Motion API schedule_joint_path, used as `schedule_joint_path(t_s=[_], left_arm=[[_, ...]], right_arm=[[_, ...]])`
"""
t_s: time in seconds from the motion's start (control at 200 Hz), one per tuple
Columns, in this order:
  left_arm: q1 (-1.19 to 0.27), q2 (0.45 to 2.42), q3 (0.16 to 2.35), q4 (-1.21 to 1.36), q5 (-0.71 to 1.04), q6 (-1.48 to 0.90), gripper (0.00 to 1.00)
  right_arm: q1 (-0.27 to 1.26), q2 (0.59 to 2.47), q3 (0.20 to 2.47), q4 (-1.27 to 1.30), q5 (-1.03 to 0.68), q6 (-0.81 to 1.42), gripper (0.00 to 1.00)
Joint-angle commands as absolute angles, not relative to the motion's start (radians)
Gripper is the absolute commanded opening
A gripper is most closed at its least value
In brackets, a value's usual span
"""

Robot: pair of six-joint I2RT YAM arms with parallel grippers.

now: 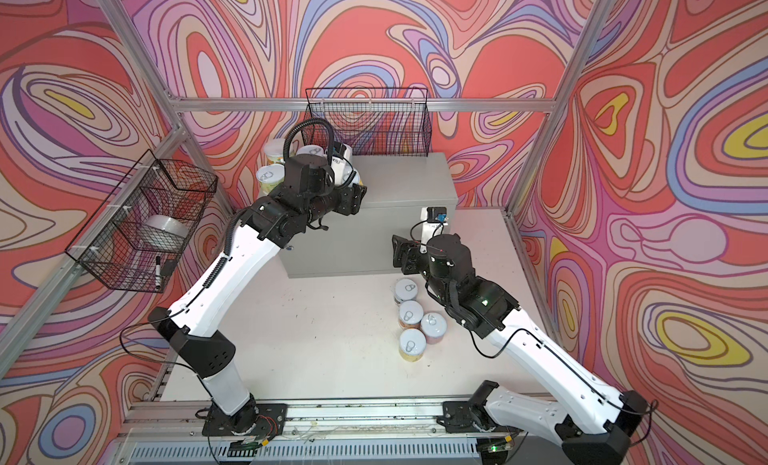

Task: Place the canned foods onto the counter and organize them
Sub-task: 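Lift the held can up over the box top with the left gripper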

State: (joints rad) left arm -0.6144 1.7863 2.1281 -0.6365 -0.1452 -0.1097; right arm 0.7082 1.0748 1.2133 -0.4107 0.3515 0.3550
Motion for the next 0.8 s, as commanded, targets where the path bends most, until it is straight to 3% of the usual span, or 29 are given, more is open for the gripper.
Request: schedule_joint_path(t_s=[0.0,0.796], left_arm=[[-0.577,1.796,2.184,-0.603,-0.111,-0.146,0.00],[-0.558,1.951,2.317,-0.685,-0.162,-0.129,0.00]], right_arm=[[0.708,1.091,1.259,-0.387,0.361,0.320,0.85],[0.685,1.215,1.325,-0.339,0.330,0.312,0.85]])
